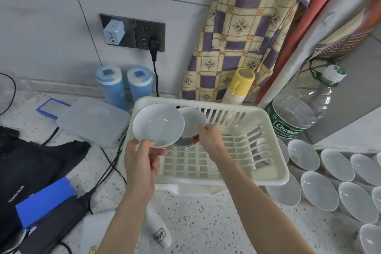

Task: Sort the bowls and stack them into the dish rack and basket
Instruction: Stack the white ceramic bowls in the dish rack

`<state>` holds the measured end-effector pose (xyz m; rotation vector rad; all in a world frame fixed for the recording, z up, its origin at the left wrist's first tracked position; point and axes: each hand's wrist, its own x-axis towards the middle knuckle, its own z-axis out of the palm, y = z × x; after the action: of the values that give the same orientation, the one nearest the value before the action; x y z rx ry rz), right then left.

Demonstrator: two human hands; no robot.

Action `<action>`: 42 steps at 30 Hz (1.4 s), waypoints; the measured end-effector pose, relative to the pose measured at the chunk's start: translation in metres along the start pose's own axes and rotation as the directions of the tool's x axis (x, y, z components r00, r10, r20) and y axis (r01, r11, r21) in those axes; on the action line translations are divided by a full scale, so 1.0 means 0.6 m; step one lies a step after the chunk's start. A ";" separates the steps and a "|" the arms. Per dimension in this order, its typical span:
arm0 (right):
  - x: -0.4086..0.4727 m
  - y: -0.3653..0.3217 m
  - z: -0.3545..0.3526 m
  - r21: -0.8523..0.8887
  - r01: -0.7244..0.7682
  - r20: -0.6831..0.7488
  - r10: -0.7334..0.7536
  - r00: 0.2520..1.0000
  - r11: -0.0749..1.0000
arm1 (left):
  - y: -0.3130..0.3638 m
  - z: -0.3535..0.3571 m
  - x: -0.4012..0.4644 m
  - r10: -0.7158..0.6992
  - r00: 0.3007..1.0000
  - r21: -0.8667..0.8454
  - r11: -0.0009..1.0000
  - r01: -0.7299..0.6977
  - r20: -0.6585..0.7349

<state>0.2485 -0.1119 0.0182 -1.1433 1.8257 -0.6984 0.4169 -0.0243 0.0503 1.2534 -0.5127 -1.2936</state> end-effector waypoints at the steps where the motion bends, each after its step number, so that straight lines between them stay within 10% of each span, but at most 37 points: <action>1: 0.003 0.001 0.001 -0.015 -0.002 0.002 0.002 1.000 1.000 | 0.001 0.002 0.005 0.000 1.000 0.015 1.000 0.000 -0.001; 21: 0.007 0.018 0.002 0.017 -0.090 0.175 0.085 0.981 0.996 | -0.008 0.064 0.086 -0.050 0.999 0.288 0.956 0.047 0.003; 29: -0.002 0.020 -0.035 0.220 0.074 -0.001 -0.076 0.997 0.973 | -0.031 0.068 0.094 -0.015 0.998 0.419 0.908 -0.010 0.057; 42: 0.000 0.010 -0.012 -0.099 0.193 -0.019 -0.196 0.980 0.976 | -0.062 0.050 0.111 0.155 0.977 0.670 0.711 -0.215 0.149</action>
<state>0.2397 -0.1095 0.0168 -1.3971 1.8040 -0.7479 0.3941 -0.0883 0.0046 1.6994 -1.2313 -1.0030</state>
